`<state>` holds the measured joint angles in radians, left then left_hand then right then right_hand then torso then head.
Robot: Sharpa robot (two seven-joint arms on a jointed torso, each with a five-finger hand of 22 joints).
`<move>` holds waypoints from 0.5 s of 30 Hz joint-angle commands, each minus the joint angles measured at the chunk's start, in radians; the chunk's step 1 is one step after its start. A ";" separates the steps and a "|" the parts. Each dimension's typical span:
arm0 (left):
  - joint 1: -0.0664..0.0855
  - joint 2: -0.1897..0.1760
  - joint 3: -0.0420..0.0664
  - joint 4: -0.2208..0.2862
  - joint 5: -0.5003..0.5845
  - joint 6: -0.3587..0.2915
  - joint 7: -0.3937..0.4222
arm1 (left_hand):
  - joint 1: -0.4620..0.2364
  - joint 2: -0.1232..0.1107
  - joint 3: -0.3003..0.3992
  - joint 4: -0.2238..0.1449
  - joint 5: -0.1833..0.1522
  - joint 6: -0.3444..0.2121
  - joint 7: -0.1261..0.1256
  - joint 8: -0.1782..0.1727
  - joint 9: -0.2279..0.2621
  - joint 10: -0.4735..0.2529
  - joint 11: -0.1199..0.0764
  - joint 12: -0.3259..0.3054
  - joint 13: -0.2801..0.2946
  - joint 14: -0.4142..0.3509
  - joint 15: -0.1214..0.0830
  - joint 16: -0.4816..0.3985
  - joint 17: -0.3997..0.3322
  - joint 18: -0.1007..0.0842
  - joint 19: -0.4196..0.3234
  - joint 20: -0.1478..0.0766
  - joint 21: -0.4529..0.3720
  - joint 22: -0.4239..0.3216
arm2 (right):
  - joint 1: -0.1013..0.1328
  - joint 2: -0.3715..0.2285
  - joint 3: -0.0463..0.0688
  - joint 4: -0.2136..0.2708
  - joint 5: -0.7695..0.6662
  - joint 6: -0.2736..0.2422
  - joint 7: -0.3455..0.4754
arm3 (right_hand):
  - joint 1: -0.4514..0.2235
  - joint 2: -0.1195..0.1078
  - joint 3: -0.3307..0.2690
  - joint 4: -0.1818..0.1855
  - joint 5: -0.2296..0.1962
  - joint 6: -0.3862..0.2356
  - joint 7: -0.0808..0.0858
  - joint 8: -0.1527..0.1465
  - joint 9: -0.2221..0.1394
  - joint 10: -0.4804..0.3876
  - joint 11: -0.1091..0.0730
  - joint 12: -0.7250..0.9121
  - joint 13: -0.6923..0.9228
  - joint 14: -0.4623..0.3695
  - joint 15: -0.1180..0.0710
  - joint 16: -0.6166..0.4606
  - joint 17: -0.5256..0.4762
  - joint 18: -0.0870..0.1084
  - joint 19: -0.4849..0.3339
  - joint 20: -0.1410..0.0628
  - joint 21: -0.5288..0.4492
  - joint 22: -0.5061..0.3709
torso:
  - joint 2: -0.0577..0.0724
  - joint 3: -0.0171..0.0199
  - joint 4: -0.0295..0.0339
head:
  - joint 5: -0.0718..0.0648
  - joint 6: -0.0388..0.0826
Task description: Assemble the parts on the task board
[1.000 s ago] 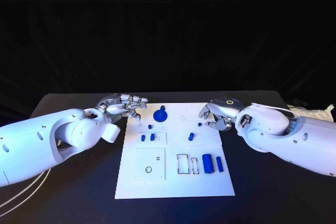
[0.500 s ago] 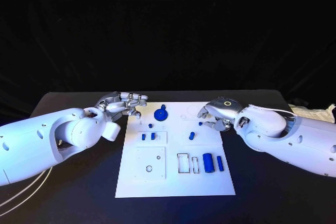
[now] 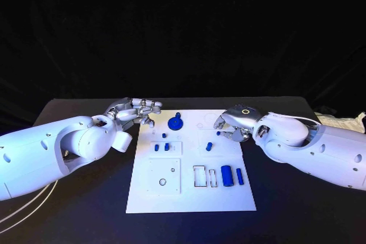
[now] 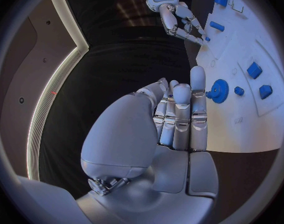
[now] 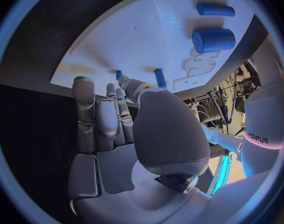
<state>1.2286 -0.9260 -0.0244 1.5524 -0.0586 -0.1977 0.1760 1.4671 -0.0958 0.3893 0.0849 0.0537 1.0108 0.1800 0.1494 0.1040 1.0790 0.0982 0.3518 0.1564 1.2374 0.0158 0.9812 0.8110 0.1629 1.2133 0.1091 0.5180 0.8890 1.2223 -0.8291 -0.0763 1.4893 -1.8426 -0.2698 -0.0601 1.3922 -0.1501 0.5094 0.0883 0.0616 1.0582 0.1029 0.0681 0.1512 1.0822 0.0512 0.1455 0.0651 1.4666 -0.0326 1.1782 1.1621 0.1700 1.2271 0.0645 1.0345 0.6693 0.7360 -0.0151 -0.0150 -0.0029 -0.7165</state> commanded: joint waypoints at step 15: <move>0.000 0.000 0.001 0.007 -0.018 0.003 0.017 | -0.011 0.000 -0.004 -0.003 0.001 -0.009 0.000 0.003 -0.002 -0.009 0.002 0.007 0.002 -0.010 0.002 -0.012 -0.009 0.018 0.003 0.006 -0.006 -0.003 | -0.012 0.023 0.000 -0.024 0.025 0.068 0.002 | -0.012 0.007 0.009 0.002 -0.004 0.023 0.001 0.004 0.004 0.029 0.001 0.000 0.000 0.047 -0.004 0.028 0.023 -0.022 0.018 0.002 0.023 0.028 | 0.000 0.0000 -0.0011 | 0.007 -0.007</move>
<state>1.2285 -0.9265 -0.0244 1.5563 -0.0671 -0.1985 0.1771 1.4666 -0.0964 0.3893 0.0850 0.0537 1.0108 0.1799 0.1494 0.1032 1.0756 0.1017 0.3527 0.1575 1.2358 0.0174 0.9718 0.8034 0.1629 1.2132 0.1092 0.5173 0.8876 1.2133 -0.8083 -0.0760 1.4658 -1.8220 -0.2285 -0.0602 1.3856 -0.1433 0.5122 0.0911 0.0616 1.0724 0.1036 0.0682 0.1548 1.1045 0.0534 0.1454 0.0649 1.4665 -0.0326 1.2035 1.1835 0.1585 1.2363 0.0664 1.0542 0.6951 0.7359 -0.0156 -0.0147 0.0023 -0.7225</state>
